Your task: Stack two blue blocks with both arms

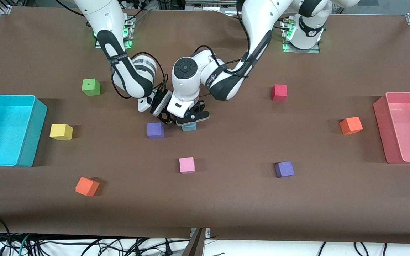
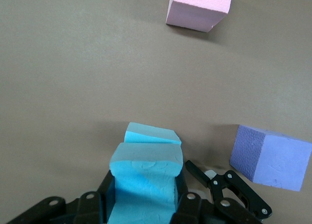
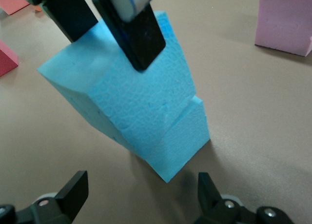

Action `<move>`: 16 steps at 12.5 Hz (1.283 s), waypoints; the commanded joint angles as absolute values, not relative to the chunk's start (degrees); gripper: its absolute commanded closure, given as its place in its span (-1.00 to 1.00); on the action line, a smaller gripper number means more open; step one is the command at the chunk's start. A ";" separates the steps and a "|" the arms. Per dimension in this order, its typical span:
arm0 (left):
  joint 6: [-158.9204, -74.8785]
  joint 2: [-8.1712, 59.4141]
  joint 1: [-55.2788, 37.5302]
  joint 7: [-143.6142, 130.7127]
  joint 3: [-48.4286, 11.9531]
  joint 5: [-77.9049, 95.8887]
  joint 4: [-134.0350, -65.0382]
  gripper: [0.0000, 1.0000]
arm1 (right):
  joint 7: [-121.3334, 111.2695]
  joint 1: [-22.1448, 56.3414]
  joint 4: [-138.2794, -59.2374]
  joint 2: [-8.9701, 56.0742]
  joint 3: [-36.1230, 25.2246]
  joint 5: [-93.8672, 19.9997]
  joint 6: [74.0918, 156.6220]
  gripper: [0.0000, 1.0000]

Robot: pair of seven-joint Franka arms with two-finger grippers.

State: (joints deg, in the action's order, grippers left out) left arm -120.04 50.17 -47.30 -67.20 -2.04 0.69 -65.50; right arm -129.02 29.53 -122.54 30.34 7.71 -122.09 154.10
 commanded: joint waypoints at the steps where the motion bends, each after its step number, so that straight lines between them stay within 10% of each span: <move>1: -119.71 51.41 -48.25 -67.94 -0.88 0.97 -63.72 -0.67 | -130.34 30.32 -122.26 30.41 7.03 -123.31 153.72 -0.98; 2: -119.71 51.42 -48.25 -67.77 -0.88 0.88 -63.72 -0.99 | -130.34 30.32 -122.26 30.41 7.03 -123.31 153.72 -0.98; 8: -116.91 49.06 -48.08 -66.63 0.70 0.97 -63.19 -1.00 | -130.17 30.32 -122.26 30.41 7.03 -123.31 153.72 -0.98; 16: -90.55 34.65 -38.95 -47.49 2.37 3.16 -64.42 -1.00 | -129.73 28.57 -131.72 22.08 7.12 -122.78 154.07 -0.98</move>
